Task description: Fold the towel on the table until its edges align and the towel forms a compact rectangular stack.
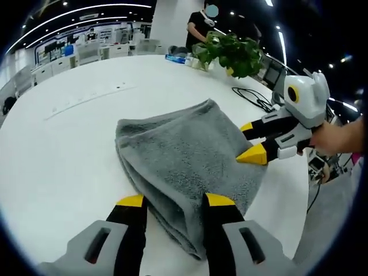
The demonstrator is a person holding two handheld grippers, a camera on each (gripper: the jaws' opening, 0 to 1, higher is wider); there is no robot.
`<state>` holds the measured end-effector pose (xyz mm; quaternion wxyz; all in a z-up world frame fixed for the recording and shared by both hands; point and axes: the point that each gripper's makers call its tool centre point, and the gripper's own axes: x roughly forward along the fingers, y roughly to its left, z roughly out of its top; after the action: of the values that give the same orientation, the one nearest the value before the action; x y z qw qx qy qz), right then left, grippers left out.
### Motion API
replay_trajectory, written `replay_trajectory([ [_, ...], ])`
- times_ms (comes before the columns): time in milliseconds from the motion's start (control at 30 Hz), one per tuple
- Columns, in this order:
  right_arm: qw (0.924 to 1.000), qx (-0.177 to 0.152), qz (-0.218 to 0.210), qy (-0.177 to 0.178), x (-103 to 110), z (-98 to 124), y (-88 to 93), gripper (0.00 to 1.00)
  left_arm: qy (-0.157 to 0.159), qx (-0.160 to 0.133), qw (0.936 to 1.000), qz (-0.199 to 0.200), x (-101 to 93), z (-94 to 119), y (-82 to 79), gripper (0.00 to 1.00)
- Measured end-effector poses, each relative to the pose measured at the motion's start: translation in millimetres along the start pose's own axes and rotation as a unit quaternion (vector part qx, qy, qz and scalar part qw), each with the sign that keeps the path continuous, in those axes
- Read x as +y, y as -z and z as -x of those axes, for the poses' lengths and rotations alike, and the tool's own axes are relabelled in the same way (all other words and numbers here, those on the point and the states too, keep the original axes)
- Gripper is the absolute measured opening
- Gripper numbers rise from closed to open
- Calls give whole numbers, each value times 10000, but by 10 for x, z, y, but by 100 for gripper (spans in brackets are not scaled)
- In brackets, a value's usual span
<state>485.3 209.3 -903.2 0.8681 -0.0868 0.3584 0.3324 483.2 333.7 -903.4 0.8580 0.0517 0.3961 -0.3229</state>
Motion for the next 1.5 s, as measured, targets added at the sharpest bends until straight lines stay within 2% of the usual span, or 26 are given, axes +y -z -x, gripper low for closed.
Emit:
replay_trajectory([
  [167,10000,-1,4,42,-69,-70,-73,30,-55,17,10000,-55,96,-44,-77,39],
  [300,10000,33,36,73,-90,-86,-101,31,-136,-13,9999,49,124,-12,-113,41],
  [433,9999,87,44,106,-88,-76,-102,31,-277,-107,9994,-151,164,55,-169,40],
  [533,9999,106,-12,134,-92,-70,-100,31,-538,-192,9982,-158,273,145,-215,34],
  [567,9998,113,-40,152,-95,-64,-100,31,-807,-252,9964,-86,364,194,-229,33],
  [600,9998,113,-49,166,-93,-56,-103,31,-850,-261,9960,-33,382,206,-221,32],
  [667,9997,114,-30,205,-87,-43,-118,31,-919,-83,9957,-27,403,212,-146,33],
  [700,9996,67,91,254,-81,-19,-152,30,-974,-33,9951,-192,402,215,-132,34],
  [800,9982,-11,507,314,-50,53,-234,29,-1203,-24,9924,-248,431,237,-170,39],
  [967,9986,-255,301,342,-71,210,-320,28,-1217,-68,9904,-652,370,285,-268,39],
  [1033,9983,-418,219,335,-67,285,-364,30,-1226,-135,9902,-660,348,361,-299,39],
  [1200,9981,-537,170,265,-19,401,-381,40,-1211,-315,9893,-755,301,536,-380,40],
  [1367,9975,-667,96,191,46,506,-412,50,-1149,-516,9895,-705,208,704,-438,49],
  [1500,9974,-696,106,143,119,579,-410,57,-1091,-590,9882,-899,102,821,-434,54],
])
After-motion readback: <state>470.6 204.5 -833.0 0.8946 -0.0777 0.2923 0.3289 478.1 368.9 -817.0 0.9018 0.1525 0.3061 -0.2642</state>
